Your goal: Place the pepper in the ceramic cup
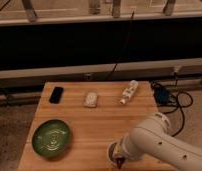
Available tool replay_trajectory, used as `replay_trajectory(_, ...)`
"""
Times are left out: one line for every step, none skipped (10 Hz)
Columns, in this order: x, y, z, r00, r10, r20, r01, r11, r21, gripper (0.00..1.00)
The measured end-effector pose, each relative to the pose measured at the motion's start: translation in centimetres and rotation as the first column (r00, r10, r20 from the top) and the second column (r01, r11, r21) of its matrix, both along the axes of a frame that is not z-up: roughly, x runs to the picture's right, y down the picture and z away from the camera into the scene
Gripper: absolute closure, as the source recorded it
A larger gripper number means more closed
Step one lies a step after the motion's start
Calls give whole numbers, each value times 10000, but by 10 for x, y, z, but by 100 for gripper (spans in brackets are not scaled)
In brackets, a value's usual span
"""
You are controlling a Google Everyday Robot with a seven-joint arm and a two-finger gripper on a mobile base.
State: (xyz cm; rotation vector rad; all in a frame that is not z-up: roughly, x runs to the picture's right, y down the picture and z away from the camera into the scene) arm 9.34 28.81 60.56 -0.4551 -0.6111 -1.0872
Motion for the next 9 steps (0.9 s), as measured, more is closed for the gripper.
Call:
replay_trajectory(1, -2, 3, 10000, 36, -9, -36, 9999, 97, 20)
replay_trajectory(2, -4, 5, 10000, 77, -36, -77, 9998, 163, 20)
replay_trajectory(4, -6, 8, 9999, 129, -73, -127, 9997, 228, 20)
replay_trajectory(8, -12, 11, 9996, 249, -149, -245, 9992, 306, 20)
replay_trajectory(14, -18, 14, 9995, 269, -176, -264, 9992, 291, 20)
replay_trajectory(13, -23, 15, 9998, 183, -126, -180, 9995, 260, 20)
replay_trajectory(11, -23, 13, 9998, 148, -112, -145, 9996, 255, 20)
replay_trajectory(9, -24, 12, 9997, 188, -128, -185, 9995, 266, 20)
replay_trajectory(11, -27, 12, 9996, 246, -132, -241, 9993, 302, 20)
